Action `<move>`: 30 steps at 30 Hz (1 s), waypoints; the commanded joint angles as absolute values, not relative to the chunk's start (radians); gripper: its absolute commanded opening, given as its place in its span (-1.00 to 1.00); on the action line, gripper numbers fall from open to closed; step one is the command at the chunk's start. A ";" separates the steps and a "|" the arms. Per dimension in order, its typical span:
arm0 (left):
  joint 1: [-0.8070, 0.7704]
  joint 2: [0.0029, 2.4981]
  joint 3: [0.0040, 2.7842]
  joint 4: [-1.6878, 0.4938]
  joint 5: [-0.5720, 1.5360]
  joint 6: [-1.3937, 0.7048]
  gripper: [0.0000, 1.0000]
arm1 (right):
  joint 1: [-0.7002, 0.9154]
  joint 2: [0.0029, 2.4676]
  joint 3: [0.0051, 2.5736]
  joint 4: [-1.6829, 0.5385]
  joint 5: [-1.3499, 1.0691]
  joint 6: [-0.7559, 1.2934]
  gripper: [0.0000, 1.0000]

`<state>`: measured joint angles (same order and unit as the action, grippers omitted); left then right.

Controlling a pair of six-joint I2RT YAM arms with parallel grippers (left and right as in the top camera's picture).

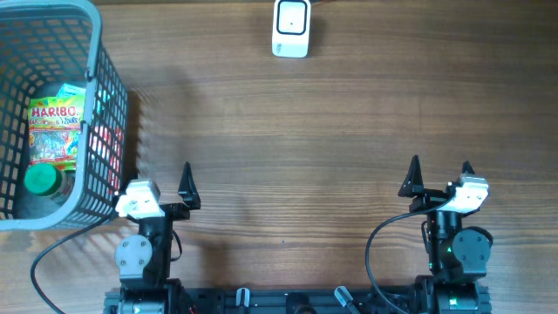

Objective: Scan the item barcode

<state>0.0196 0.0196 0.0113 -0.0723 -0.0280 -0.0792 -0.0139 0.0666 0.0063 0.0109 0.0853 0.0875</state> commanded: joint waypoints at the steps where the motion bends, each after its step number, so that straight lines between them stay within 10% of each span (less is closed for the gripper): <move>1: 0.018 0.016 0.006 -0.072 -0.016 -0.059 1.00 | -0.010 0.070 0.006 0.013 0.069 0.078 0.99; 30: 0.017 0.059 0.049 -0.102 0.083 -0.140 1.00 | -0.010 0.070 0.006 0.013 0.069 0.078 0.99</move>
